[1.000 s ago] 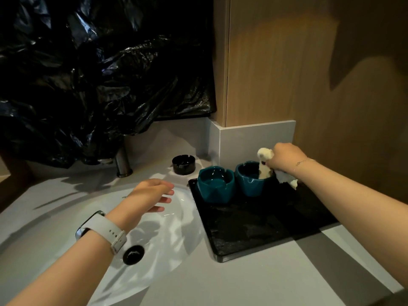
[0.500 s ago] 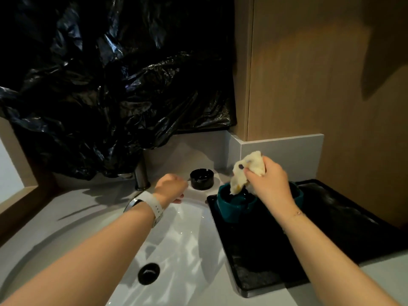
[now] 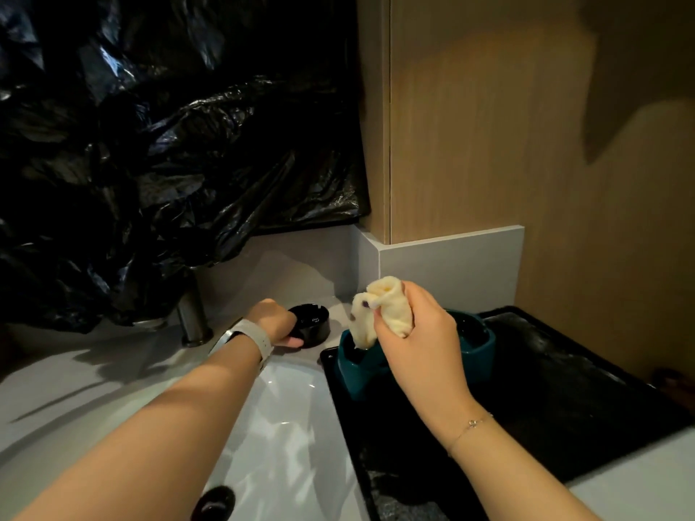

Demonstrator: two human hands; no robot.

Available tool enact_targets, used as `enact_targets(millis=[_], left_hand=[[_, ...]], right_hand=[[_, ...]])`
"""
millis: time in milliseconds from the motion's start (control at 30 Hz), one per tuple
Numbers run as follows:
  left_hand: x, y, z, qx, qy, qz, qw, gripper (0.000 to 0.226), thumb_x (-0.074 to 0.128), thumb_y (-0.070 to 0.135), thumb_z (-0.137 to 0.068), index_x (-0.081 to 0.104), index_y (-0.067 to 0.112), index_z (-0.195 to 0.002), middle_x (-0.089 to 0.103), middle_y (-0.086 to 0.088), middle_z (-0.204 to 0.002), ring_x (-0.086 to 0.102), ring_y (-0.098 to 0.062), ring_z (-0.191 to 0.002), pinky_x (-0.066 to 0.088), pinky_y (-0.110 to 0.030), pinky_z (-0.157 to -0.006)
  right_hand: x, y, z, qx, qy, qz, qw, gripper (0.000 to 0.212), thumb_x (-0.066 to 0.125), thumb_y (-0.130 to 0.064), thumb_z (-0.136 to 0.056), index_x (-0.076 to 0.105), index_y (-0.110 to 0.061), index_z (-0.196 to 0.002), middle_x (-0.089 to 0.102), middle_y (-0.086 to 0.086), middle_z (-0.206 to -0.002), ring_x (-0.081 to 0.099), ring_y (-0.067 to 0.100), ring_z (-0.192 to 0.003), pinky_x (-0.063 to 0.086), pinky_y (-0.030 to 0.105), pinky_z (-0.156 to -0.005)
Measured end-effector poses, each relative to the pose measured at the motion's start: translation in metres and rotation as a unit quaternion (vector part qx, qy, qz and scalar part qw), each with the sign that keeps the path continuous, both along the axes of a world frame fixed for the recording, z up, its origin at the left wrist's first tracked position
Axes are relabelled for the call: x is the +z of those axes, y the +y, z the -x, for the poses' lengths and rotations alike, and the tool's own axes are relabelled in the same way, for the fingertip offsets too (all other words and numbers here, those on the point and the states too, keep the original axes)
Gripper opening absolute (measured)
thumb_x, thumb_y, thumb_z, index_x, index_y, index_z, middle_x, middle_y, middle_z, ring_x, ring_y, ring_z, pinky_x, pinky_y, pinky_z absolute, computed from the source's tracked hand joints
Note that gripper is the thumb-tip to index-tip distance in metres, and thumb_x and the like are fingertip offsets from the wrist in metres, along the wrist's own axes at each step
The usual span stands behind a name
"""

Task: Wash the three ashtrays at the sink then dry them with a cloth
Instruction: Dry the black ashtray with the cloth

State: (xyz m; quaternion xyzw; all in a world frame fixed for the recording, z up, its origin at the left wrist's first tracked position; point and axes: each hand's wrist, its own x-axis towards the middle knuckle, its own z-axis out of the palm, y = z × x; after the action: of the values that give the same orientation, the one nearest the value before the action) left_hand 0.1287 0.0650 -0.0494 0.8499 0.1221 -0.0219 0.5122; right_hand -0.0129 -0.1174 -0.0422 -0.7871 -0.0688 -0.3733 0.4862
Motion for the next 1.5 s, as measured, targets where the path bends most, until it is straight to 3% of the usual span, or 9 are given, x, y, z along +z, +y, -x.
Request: enact_targets(millis=[233,367,633,767,900,1167,1267,1367,1500], left_hand=[[0.003,0.059,0.078,-0.007,0.010,0.119,0.993,0.009,0.051,0.000,-0.098,0.052,-0.004,-0.107,0.059,-0.020,-0.100,0.069,-0.021,-0.061,0.061,-0.027,-0.054],[0.002,0.098,0.148,-0.046,0.114,0.329,0.936,0.017,0.054,-0.005,-0.096,0.060,-0.011,-0.110,0.062,-0.023,-0.109,0.065,-0.026,-0.095,0.063,-0.030,-0.063],[-0.028,0.153,0.197,-0.044,0.060,0.294,0.953,0.037,0.071,-0.001,-0.086,0.062,-0.002,-0.121,0.074,-0.018,-0.107,0.074,-0.028,-0.094,0.062,-0.026,-0.072],[-0.038,0.156,0.198,-0.026,-0.077,0.089,0.993,0.044,0.079,0.001,-0.079,0.063,0.013,-0.118,0.065,-0.008,-0.116,0.070,-0.025,-0.097,0.060,-0.021,-0.073],[-0.037,0.163,0.190,-0.034,-0.212,-0.221,0.951,0.057,0.081,0.013,-0.078,0.058,0.033,-0.126,0.059,0.007,-0.121,0.061,-0.018,-0.100,0.050,-0.038,-0.095],[-0.024,0.162,0.195,-0.058,-0.222,-0.365,0.902,0.057,0.076,0.017,-0.083,0.054,0.027,-0.135,0.059,0.002,-0.126,0.054,-0.023,-0.118,0.045,-0.040,-0.101],[-0.031,0.163,0.189,0.011,-0.178,-0.277,0.944,0.048,0.078,0.027,-0.082,0.060,0.023,-0.127,0.062,0.005,-0.117,0.058,-0.018,-0.111,0.048,-0.032,-0.096],[-0.038,0.166,0.185,0.046,-0.036,0.032,0.998,0.041,0.077,0.026,-0.084,0.065,0.011,-0.119,0.071,-0.004,-0.107,0.069,-0.019,-0.099,0.058,-0.033,-0.089],[-0.039,0.163,0.189,0.010,0.057,0.271,0.961,0.023,0.068,0.014,-0.091,0.062,0.001,-0.110,0.071,-0.016,-0.104,0.070,-0.023,-0.093,0.060,-0.034,-0.076]], right_hand=[[0.004,0.012,0.023,0.052,0.016,0.024,0.998,0.012,0.066,-0.011,-0.086,0.063,-0.023,-0.087,0.062,-0.012,-0.083,0.058,0.003,-0.079,0.044,0.011,-0.067],[0.003,0.027,0.035,0.103,0.070,-0.024,0.992,0.007,0.065,-0.013,-0.088,0.066,-0.020,-0.089,0.067,-0.004,-0.083,0.062,0.011,-0.078,0.050,0.025,-0.068],[0.000,0.099,0.034,0.095,0.143,-0.061,0.983,0.007,0.060,-0.007,-0.085,0.061,-0.014,-0.082,0.065,0.004,-0.080,0.058,0.015,-0.069,0.045,0.022,-0.057],[-0.025,0.133,0.018,0.097,0.229,-0.166,0.954,0.013,0.062,-0.007,-0.083,0.059,-0.015,-0.074,0.060,0.004,-0.071,0.058,0.024,-0.070,0.049,0.035,-0.065],[-0.041,0.140,0.015,0.078,0.255,-0.092,0.959,0.018,0.066,-0.009,-0.081,0.059,-0.020,-0.069,0.060,0.002,-0.068,0.058,0.020,-0.064,0.050,0.031,-0.062],[-0.044,0.136,0.014,0.081,0.304,-0.070,0.947,0.019,0.063,-0.006,-0.083,0.055,-0.020,-0.072,0.059,0.003,-0.073,0.059,0.023,-0.070,0.053,0.036,-0.069],[-0.043,0.137,0.016,0.077,0.318,-0.083,0.941,0.012,0.064,-0.010,-0.085,0.056,-0.013,-0.093,0.059,0.006,-0.082,0.054,0.017,-0.062,0.048,0.028,-0.056],[-0.039,0.135,0.018,0.084,0.351,-0.164,0.918,0.050,0.068,-0.021,-0.085,0.037,-0.010,-0.123,0.056,0.009,-0.097,0.051,0.016,-0.061,0.045,0.025,-0.049],[-0.024,0.141,0.022,0.086,0.433,-0.214,0.872,0.058,0.056,-0.046,-0.085,0.038,-0.013,-0.129,0.056,0.011,-0.107,0.057,0.028,-0.089,0.048,0.037,-0.077]])
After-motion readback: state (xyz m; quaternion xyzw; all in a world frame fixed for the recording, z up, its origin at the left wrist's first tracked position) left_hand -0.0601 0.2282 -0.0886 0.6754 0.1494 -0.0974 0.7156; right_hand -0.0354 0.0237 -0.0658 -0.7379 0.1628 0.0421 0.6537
